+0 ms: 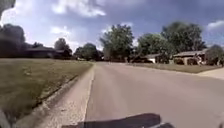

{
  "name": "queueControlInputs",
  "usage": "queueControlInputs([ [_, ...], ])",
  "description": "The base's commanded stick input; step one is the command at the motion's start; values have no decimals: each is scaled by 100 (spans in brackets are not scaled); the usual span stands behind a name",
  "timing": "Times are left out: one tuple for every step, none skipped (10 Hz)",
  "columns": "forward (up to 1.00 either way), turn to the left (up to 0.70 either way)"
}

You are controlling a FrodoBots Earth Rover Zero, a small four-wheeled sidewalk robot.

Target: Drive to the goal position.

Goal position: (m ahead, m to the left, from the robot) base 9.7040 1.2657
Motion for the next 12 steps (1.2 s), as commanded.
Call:
queueControlInputs([
  [100,0],
  [100,0],
  [100,8],
  [100,23],
  [100,39],
  [100,30],
  [100,9],
  [100,0],
  [100,0],
  [100,0],
  [100,0],
  [100,0],
])
